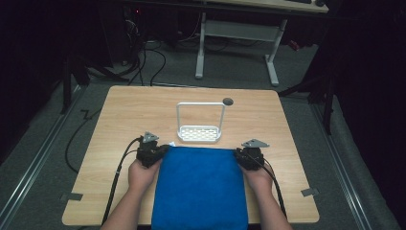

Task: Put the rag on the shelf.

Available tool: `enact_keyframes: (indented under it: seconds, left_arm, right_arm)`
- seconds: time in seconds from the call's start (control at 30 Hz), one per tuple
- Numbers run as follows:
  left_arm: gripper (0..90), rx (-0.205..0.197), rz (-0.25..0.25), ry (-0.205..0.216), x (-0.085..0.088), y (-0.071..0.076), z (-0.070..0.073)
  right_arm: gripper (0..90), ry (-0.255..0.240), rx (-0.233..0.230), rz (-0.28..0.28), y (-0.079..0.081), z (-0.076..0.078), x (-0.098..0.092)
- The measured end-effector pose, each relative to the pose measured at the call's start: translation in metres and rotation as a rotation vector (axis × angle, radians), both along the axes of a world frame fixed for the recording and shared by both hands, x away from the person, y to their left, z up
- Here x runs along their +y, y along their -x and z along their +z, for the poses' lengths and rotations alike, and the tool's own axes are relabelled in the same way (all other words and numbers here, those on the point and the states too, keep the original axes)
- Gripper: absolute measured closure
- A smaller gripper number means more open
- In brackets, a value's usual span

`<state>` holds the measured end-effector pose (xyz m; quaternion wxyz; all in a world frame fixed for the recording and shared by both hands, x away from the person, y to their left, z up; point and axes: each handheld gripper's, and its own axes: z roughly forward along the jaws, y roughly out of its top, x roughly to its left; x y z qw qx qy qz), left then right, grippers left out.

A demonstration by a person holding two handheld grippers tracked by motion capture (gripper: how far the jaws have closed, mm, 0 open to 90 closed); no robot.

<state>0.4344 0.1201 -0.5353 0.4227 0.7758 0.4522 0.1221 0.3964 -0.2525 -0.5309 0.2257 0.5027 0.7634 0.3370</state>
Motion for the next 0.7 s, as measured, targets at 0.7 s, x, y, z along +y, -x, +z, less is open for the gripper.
enact_keyframes:
  seconds: [0.7]
  left_arm:
    - [86.9,-0.171,-0.024,0.051,0.007,0.022,0.005]
  right_arm:
    - [88.0,-0.117,-0.158,0.031,0.032,0.023,-0.007]
